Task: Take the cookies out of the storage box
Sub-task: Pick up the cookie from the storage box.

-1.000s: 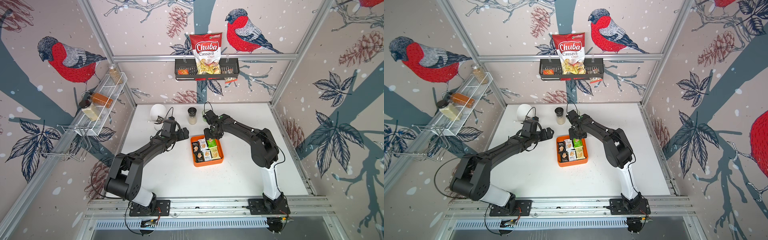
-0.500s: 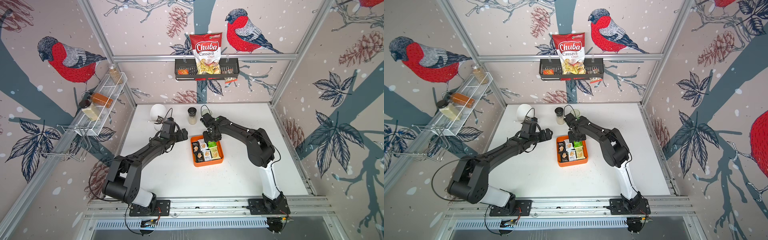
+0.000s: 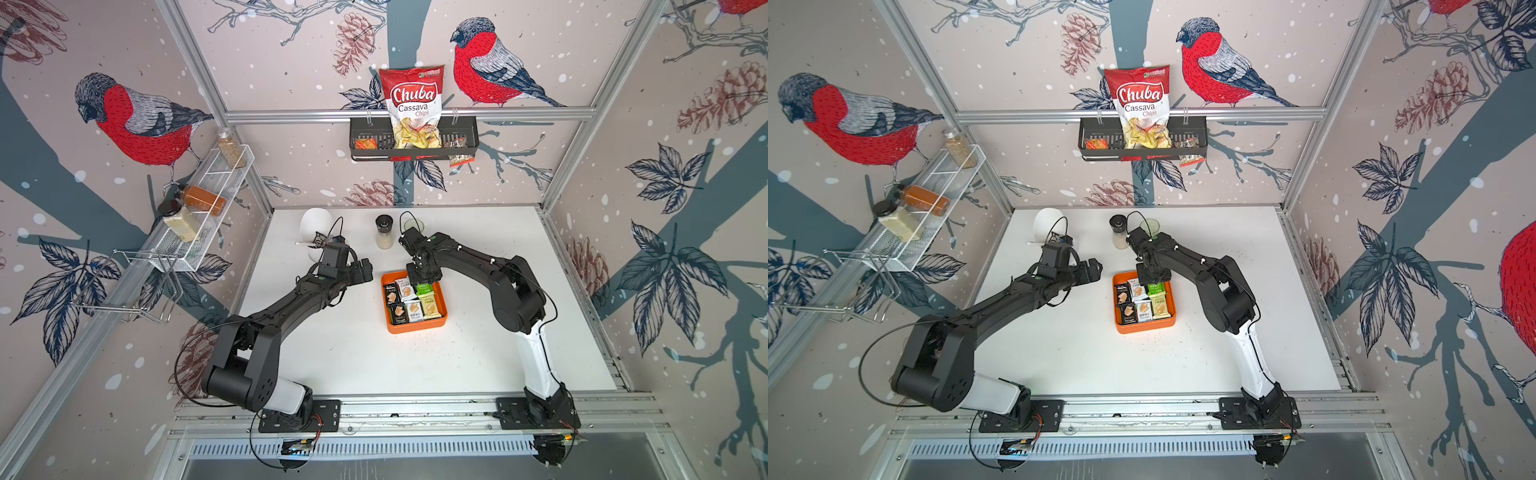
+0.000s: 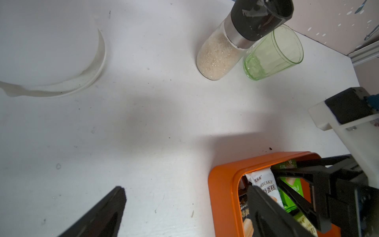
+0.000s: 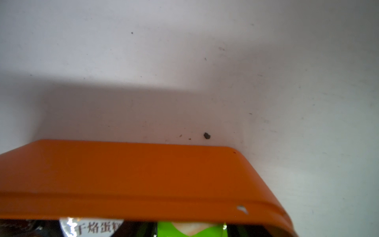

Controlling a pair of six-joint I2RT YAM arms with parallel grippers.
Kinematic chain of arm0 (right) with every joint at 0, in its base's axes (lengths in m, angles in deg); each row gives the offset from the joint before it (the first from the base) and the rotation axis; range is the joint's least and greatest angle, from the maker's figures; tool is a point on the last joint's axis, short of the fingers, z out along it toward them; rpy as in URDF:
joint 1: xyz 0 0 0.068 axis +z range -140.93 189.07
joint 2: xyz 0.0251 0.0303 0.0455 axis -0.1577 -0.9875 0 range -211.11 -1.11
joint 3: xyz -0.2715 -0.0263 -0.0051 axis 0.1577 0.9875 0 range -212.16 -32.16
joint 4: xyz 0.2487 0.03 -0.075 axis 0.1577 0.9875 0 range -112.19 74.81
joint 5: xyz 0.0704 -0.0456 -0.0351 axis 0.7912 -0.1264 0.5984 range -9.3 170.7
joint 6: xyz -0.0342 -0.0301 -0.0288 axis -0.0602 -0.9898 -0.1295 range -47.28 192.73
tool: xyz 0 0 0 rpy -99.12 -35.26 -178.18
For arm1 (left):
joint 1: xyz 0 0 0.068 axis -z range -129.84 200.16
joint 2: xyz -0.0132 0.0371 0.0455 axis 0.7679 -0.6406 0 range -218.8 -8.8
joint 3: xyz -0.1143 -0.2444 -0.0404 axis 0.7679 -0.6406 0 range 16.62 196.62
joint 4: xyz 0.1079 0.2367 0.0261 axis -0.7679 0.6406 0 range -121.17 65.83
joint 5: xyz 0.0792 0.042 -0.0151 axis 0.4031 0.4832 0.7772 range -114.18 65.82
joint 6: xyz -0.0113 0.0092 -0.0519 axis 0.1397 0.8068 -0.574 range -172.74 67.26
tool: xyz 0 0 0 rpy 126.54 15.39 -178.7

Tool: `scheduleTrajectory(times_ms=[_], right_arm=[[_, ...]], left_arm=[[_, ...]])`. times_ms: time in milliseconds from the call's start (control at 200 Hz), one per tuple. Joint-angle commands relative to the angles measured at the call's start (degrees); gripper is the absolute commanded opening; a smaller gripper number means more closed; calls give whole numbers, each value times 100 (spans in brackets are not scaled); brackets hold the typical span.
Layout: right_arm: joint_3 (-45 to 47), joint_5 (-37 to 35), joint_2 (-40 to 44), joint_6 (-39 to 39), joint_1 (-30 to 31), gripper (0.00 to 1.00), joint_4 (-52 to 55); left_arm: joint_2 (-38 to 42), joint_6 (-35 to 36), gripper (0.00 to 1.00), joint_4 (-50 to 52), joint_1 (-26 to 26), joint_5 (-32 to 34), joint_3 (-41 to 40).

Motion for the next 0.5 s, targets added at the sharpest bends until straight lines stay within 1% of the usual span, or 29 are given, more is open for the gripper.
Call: scheduleTrajectory(times_ms=[0,175,320,495], right_arm=[[-94,-89,-31,-4,22,54,127],[-134,-108,65,-12,21,50,161],[-134,-55,223,7,21,49,160],[-101,170,514,23,21,49,140]], left_arm=[[53,69,96,65,-29,-12,31],[114,44,96,75,-42,-17,-48],[167,-13,96,40,-49,-30,-127],[176,-82,96,-9,-42,-94,-164]])
